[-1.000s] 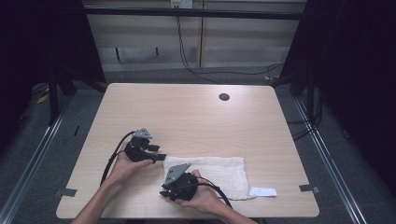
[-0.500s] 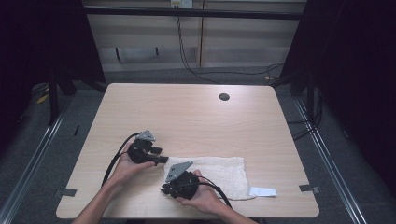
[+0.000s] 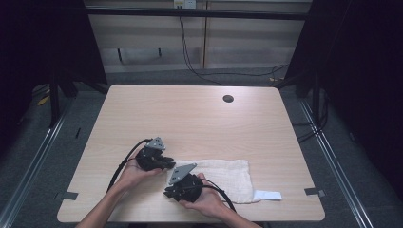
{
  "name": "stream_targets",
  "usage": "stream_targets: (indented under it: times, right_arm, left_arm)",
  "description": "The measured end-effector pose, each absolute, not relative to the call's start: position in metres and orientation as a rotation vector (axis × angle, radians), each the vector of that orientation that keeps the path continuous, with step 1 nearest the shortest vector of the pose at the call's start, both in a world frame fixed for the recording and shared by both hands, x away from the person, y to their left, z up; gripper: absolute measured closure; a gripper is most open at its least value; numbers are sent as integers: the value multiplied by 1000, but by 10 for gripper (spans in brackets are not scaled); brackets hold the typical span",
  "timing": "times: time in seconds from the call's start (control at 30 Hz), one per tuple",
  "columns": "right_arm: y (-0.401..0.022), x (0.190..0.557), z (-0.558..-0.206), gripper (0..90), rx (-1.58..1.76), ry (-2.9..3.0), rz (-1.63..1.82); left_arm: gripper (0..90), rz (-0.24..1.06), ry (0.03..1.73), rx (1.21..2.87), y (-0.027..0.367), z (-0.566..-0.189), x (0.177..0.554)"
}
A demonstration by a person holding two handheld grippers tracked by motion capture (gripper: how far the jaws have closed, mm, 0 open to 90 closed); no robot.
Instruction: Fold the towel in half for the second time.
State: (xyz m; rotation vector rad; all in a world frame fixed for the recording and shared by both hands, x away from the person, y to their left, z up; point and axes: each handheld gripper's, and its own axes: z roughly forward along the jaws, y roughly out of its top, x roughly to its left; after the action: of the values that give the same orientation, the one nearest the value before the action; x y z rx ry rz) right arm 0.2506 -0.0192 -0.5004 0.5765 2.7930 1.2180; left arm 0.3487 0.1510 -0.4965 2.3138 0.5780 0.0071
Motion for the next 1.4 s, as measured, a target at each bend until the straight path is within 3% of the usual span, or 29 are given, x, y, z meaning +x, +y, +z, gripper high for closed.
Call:
stream_targets:
  times: [0.3,1.4]
  right_arm:
    - [-20,254,-500,847,620,2808,1238]
    - [-13,261,-454,850,657,2749,1460]
  left_arm:
    - [857,-71,628,2212,162,-490,353]
    - [857,-85,696,2127,184,-462,358]
